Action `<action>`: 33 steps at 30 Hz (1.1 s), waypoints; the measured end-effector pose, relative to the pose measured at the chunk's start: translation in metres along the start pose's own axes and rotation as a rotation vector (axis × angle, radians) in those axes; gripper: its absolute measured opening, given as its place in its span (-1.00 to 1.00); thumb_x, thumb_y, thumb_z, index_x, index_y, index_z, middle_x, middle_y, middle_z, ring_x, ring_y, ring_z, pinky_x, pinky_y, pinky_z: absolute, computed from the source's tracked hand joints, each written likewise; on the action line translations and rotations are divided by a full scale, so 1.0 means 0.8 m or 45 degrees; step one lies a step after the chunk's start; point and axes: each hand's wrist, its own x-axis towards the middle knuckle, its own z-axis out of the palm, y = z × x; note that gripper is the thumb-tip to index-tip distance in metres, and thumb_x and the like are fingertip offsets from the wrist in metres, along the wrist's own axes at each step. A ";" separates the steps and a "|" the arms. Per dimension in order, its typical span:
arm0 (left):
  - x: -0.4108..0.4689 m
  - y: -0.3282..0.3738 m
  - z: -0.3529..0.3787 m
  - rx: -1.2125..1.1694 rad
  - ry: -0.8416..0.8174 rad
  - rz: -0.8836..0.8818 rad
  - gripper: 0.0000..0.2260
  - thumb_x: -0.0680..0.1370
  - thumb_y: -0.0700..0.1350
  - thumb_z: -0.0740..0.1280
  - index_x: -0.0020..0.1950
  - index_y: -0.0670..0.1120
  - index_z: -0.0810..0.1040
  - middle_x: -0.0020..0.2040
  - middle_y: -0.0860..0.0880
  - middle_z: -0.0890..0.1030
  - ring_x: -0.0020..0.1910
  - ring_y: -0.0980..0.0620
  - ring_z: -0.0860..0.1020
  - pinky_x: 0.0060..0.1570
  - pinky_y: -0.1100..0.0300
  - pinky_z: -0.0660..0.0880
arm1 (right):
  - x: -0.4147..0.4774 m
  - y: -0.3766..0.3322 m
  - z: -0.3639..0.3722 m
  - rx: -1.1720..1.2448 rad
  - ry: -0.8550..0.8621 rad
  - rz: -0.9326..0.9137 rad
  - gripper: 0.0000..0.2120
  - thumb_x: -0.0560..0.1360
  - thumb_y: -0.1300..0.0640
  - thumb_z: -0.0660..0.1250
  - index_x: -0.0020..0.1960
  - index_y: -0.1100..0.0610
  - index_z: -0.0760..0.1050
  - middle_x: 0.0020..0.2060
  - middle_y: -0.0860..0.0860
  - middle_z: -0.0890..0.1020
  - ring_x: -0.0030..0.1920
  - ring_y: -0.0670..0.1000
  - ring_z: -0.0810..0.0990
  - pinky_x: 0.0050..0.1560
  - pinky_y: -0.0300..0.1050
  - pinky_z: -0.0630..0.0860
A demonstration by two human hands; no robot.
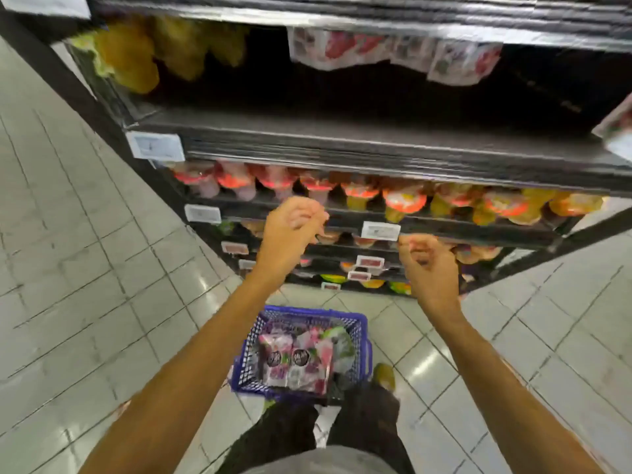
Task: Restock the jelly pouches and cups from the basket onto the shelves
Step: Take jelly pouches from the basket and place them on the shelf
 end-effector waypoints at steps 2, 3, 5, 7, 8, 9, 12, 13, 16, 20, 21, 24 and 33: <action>-0.009 -0.085 -0.035 0.099 -0.009 -0.158 -0.88 0.53 -0.29 0.38 -0.14 -0.09 0.59 -0.28 0.12 0.63 -0.35 0.22 0.58 -0.35 0.28 0.53 | -0.028 0.055 0.053 -0.068 -0.061 0.201 -0.84 0.55 0.27 0.33 -0.16 0.06 0.52 -0.34 -0.03 0.56 -0.37 -0.13 0.47 -0.32 -0.37 0.43; -0.015 -0.125 -0.051 0.151 -0.028 -0.209 -0.91 0.53 -0.30 0.37 -0.13 -0.14 0.60 -0.26 0.10 0.62 -0.36 0.26 0.57 -0.34 0.30 0.53 | -0.041 0.081 0.078 -0.102 -0.101 0.301 -0.81 0.55 0.27 0.34 -0.18 0.03 0.51 -0.34 -0.03 0.58 -0.36 -0.11 0.49 -0.29 -0.32 0.44; -0.028 -0.199 -0.075 0.218 -0.050 -0.305 -0.91 0.52 -0.40 0.35 -0.09 -0.25 0.62 -0.23 0.05 0.59 -0.36 0.30 0.55 -0.28 0.35 0.51 | -0.062 0.130 0.120 -0.118 -0.175 0.436 -0.89 0.53 0.35 0.33 -0.12 0.21 0.58 -0.26 0.08 0.66 -0.29 -0.05 0.56 -0.20 -0.21 0.48; -0.044 -0.274 -0.094 0.238 -0.063 -0.409 -0.87 0.50 -0.51 0.30 -0.05 -0.38 0.60 -0.22 -0.02 0.57 -0.34 0.33 0.54 -0.23 0.39 0.47 | -0.080 0.187 0.157 -0.143 -0.242 0.538 -0.89 0.50 0.47 0.31 -0.01 0.41 0.58 -0.16 0.05 0.70 -0.24 -0.26 0.57 -0.13 -0.35 0.47; -0.053 -0.311 -0.100 0.262 -0.078 -0.453 -0.87 0.49 -0.53 0.28 -0.02 -0.43 0.58 -0.22 -0.07 0.56 -0.33 0.33 0.54 -0.22 0.40 0.46 | -0.088 0.213 0.173 -0.223 -0.304 0.570 -0.87 0.51 0.45 0.31 0.03 0.39 0.58 -0.11 0.05 0.69 -0.23 -0.33 0.55 -0.13 -0.43 0.43; -0.062 -0.343 -0.105 0.298 -0.102 -0.497 -0.86 0.49 -0.55 0.27 0.00 -0.47 0.56 -0.23 -0.12 0.55 -0.33 0.33 0.54 -0.22 0.42 0.44 | -0.096 0.237 0.186 -0.299 -0.384 0.617 -0.84 0.52 0.39 0.31 0.07 0.34 0.59 -0.06 0.06 0.65 -0.21 -0.36 0.53 -0.13 -0.47 0.40; -0.079 -0.450 -0.112 0.311 -0.143 -0.626 -0.86 0.50 -0.56 0.24 0.01 -0.50 0.53 -0.18 -0.21 0.52 -0.32 0.20 0.51 -0.25 0.42 0.41 | -0.117 0.329 0.237 -0.360 -0.490 0.801 -0.82 0.55 0.26 0.30 0.12 0.25 0.58 -0.05 0.12 0.61 -0.08 -0.08 0.60 -0.15 -0.35 0.43; -0.083 -0.486 -0.111 0.306 -0.135 -0.681 -0.89 0.51 -0.54 0.25 -0.03 -0.44 0.54 -0.15 -0.23 0.51 -0.28 0.07 0.50 -0.27 0.40 0.42 | -0.122 0.359 0.254 -0.382 -0.523 0.838 -0.82 0.57 0.23 0.28 0.11 0.24 0.58 -0.07 0.11 0.60 -0.06 0.02 0.58 -0.17 -0.31 0.41; -0.092 -0.592 -0.109 0.362 -0.090 -0.931 -0.84 0.56 -0.44 0.26 -0.12 -0.23 0.53 -0.17 -0.17 0.51 -0.32 -0.02 0.51 -0.42 0.34 0.45 | -0.131 0.441 0.303 -0.394 -0.630 0.901 -0.88 0.57 0.22 0.27 0.00 0.06 0.56 -0.10 0.03 0.56 -0.06 -0.02 0.50 -0.09 -0.24 0.43; -0.099 -0.738 -0.110 0.454 -0.185 -1.241 -0.81 0.60 -0.21 0.30 0.20 -0.21 0.53 0.03 -0.14 0.57 -0.02 -0.07 0.56 -0.03 0.13 0.53 | -0.144 0.558 0.362 -0.476 -0.727 1.041 -0.86 0.53 0.21 0.33 0.08 0.15 0.57 0.04 0.11 0.61 0.03 0.01 0.54 0.10 -0.11 0.49; -0.100 -0.764 -0.106 0.492 -0.213 -1.269 -0.83 0.60 -0.19 0.29 0.17 -0.18 0.54 0.05 -0.16 0.58 -0.01 -0.07 0.56 0.01 0.09 0.53 | -0.150 0.587 0.378 -0.556 -0.753 1.038 -0.79 0.54 0.19 0.33 0.14 0.23 0.56 0.04 0.12 0.62 0.02 0.02 0.56 0.02 -0.15 0.48; -0.104 -0.830 -0.085 0.597 -0.182 -1.318 -0.79 0.60 -0.13 0.31 0.20 -0.17 0.51 0.11 -0.25 0.63 0.02 -0.14 0.59 -0.02 0.07 0.49 | -0.167 0.648 0.419 -0.678 -0.800 1.087 -0.58 0.48 0.09 0.40 0.23 0.33 0.47 0.05 0.15 0.63 0.02 0.08 0.60 -0.07 -0.20 0.44; -0.103 -0.915 -0.062 0.618 0.043 -1.500 -0.53 0.44 0.00 0.51 0.20 -0.29 0.57 0.03 -0.21 0.66 -0.06 -0.09 0.64 -0.05 0.10 0.50 | -0.205 0.730 0.466 -0.814 -0.790 1.126 -0.11 0.22 -0.21 0.58 0.37 0.20 0.32 0.20 0.11 0.56 0.20 0.09 0.57 0.13 -0.05 0.53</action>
